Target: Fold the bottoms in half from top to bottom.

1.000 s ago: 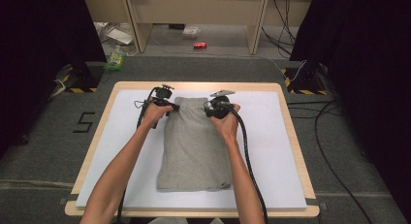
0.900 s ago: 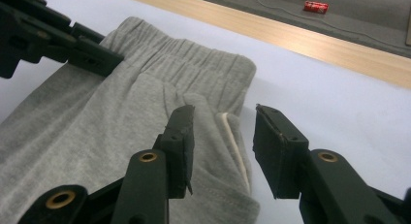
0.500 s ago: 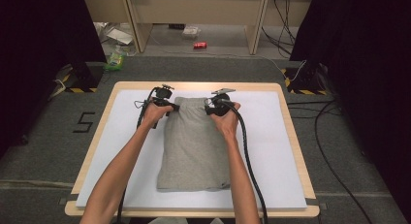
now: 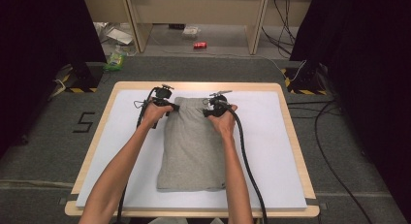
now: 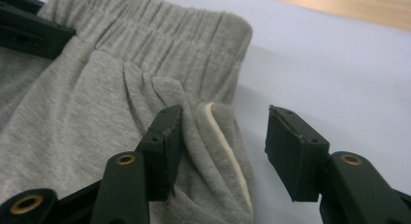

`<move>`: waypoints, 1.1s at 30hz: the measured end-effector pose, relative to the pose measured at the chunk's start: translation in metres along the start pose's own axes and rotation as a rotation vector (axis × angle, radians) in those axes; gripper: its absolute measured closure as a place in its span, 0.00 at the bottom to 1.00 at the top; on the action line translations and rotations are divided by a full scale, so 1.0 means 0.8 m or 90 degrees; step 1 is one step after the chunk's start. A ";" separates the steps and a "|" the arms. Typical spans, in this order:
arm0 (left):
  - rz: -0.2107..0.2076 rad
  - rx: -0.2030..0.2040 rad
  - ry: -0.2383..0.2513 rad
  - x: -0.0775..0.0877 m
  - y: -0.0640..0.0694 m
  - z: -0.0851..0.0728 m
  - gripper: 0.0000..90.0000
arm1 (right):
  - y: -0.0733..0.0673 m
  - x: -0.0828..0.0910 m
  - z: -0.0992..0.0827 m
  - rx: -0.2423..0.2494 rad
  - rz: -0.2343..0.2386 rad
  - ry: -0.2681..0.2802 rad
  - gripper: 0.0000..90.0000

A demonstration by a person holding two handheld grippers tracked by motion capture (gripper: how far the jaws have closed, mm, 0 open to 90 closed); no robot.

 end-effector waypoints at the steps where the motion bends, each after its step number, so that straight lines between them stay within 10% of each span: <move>1: 0.000 0.000 0.000 0.000 0.000 0.000 0.78 | 0.000 -0.002 -0.001 0.002 -0.001 -0.004 0.53; 11: -0.004 0.005 0.006 0.000 0.000 -0.002 0.78 | -0.004 -0.013 -0.001 -0.001 -0.001 -0.026 0.57; 21: -0.004 0.007 0.008 0.000 0.000 -0.002 0.78 | -0.010 -0.012 -0.002 0.004 0.039 -0.022 0.89; 33: -0.033 0.017 0.025 0.011 0.002 0.005 0.80 | -0.010 0.005 0.009 0.016 0.041 0.005 0.93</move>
Point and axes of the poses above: each handheld gripper's, and its own axes: x roughly backward along the jaws, z roughly out of its top, y roughly to its right, the point moved 8 cm from there along -x, roughly forward along the jaws, and after that the axes turned 6 degrees about -y, right-handed, at the moved point
